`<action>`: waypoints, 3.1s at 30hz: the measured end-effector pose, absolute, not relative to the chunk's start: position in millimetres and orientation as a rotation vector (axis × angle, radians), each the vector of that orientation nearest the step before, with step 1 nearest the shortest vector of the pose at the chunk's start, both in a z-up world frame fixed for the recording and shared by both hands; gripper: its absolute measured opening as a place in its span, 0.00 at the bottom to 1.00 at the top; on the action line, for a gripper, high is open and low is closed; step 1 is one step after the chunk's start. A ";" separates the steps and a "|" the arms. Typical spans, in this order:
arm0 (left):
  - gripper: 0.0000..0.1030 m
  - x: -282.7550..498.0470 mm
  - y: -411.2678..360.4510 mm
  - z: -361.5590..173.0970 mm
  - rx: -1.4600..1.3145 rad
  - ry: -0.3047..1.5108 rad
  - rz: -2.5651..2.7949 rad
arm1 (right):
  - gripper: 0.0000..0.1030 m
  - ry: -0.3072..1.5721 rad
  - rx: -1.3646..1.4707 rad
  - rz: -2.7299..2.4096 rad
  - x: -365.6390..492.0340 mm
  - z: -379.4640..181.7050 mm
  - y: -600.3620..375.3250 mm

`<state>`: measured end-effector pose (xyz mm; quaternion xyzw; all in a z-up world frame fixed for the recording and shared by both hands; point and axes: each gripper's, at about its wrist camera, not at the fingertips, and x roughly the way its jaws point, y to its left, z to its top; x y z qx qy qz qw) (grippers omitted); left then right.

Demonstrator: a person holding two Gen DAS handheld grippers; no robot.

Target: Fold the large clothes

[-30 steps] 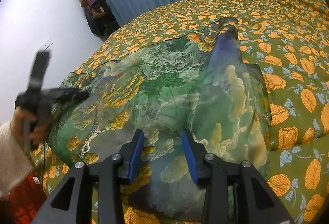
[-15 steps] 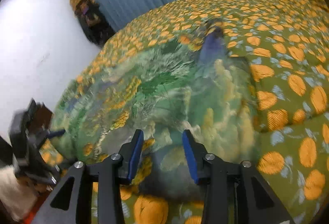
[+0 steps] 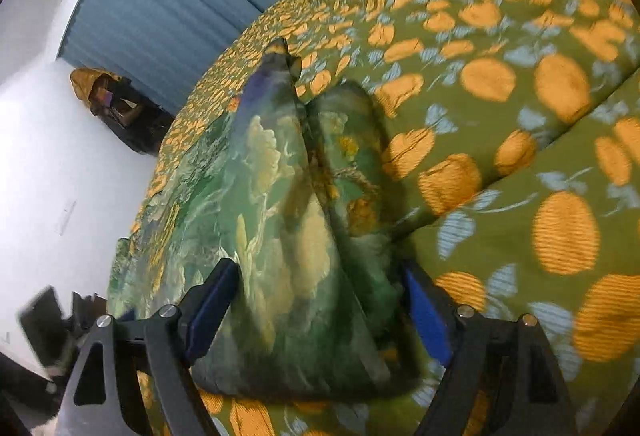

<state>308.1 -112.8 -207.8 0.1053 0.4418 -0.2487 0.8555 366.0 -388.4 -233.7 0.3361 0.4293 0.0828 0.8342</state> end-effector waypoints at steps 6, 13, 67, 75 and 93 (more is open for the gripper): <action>0.98 310.9 -108.8 -192.5 0.219 0.968 -0.525 | 0.37 0.896 0.725 0.250 357.2 -223.5 -391.7; 0.98 321.1 -103.0 -104.1 0.060 0.916 -0.614 | 0.34 0.747 0.470 0.279 330.5 -162.8 -350.7; 0.36 379.5 183.1 -208.6 -0.476 1.088 -0.541 | 0.22 1.046 0.033 0.685 383.0 -189.3 -60.6; 0.36 377.4 199.7 -173.6 -0.498 1.041 -0.589 | 0.25 0.960 0.064 0.717 424.5 -107.5 -51.9; 0.39 379.3 235.4 -232.6 -0.678 1.064 -0.532 | 0.20 1.209 -0.121 0.802 551.2 -217.0 139.1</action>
